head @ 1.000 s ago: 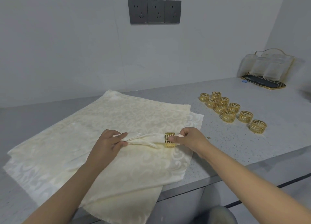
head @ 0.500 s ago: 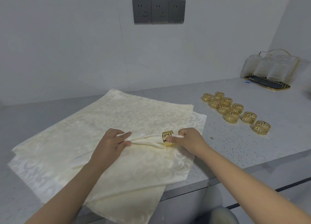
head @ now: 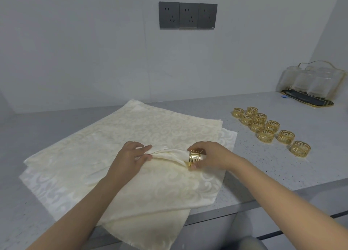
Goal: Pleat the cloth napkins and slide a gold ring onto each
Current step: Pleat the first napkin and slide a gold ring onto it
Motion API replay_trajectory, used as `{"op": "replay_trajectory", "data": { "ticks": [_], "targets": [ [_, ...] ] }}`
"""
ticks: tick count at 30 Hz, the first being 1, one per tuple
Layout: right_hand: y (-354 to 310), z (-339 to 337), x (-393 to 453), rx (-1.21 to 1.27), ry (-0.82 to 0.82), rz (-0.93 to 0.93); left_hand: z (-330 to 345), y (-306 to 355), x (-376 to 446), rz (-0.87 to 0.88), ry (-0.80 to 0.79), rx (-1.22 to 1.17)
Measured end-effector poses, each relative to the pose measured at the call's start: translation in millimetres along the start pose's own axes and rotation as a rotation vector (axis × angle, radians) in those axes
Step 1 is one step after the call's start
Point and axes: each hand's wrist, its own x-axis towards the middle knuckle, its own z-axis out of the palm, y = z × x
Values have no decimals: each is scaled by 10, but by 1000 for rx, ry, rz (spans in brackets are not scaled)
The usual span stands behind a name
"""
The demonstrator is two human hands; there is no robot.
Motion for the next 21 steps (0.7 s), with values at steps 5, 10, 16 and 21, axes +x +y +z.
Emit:
{"op": "replay_trajectory", "data": {
  "ticks": [5,10,16,21],
  "targets": [
    [-50,38,42,58,37,-55,-104,48,108,-42,1,-22],
    [-144,82,48,100,14,-80,-112,102,94,27,-3,-11],
    [-278,195,89,-21,3,-43,-33,181,23,171,-14,26],
    [-352,289,131,-38,-4,-39,-44,210,-4,197,2,-41]
  ]
}}
